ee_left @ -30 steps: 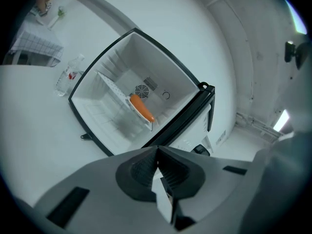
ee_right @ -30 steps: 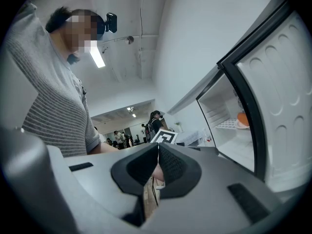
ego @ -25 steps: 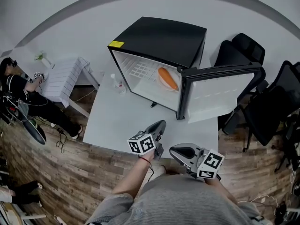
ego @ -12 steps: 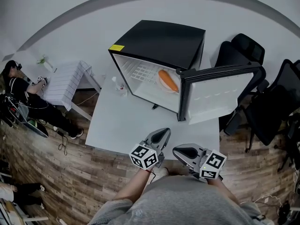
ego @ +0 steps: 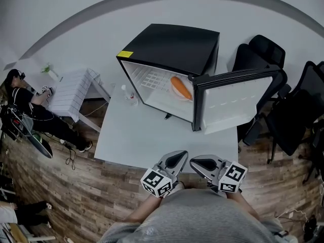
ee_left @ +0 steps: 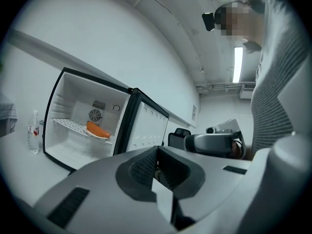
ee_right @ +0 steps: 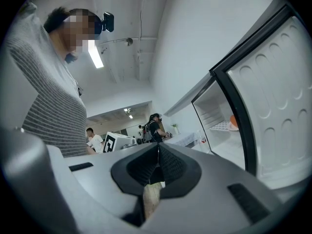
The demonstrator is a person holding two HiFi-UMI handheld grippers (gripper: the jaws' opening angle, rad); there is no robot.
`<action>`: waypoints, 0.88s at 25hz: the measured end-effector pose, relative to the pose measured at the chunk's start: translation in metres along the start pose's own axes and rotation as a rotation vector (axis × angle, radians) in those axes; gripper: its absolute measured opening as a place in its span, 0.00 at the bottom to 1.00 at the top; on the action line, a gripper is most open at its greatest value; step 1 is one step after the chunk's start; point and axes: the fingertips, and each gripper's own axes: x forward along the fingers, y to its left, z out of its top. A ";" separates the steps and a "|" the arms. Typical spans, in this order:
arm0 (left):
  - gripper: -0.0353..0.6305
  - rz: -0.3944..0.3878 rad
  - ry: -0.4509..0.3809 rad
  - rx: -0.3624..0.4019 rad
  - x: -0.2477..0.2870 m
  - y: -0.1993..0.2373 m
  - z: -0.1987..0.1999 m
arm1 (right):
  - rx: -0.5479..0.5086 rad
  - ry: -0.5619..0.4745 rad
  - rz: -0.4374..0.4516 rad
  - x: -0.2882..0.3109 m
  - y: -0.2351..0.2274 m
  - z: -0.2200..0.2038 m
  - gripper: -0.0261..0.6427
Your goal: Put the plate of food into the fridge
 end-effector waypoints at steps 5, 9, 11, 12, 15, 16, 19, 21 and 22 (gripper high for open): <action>0.07 0.010 -0.014 -0.031 -0.011 -0.007 0.002 | 0.004 0.003 -0.002 -0.004 0.001 -0.002 0.06; 0.07 0.044 -0.015 -0.063 -0.018 -0.010 -0.007 | 0.008 0.017 0.002 -0.004 0.003 -0.007 0.06; 0.07 0.056 -0.001 -0.051 -0.018 -0.013 -0.013 | 0.004 0.025 0.006 -0.004 0.005 -0.010 0.06; 0.07 0.055 0.006 -0.049 -0.017 -0.014 -0.014 | 0.001 0.028 0.008 -0.003 0.006 -0.011 0.06; 0.07 0.047 0.015 -0.046 -0.013 -0.014 -0.013 | -0.020 0.044 0.016 -0.001 0.009 -0.015 0.06; 0.07 0.049 0.013 -0.044 -0.012 -0.013 -0.011 | -0.027 0.048 0.018 -0.001 0.010 -0.015 0.06; 0.07 0.061 0.007 -0.046 -0.012 -0.013 -0.011 | -0.035 0.046 0.016 -0.002 0.010 -0.014 0.06; 0.07 0.062 0.009 -0.051 -0.012 -0.014 -0.013 | -0.046 0.042 0.012 -0.004 0.010 -0.013 0.06; 0.07 0.060 0.011 -0.052 -0.012 -0.014 -0.014 | -0.056 0.045 0.011 -0.004 0.010 -0.013 0.06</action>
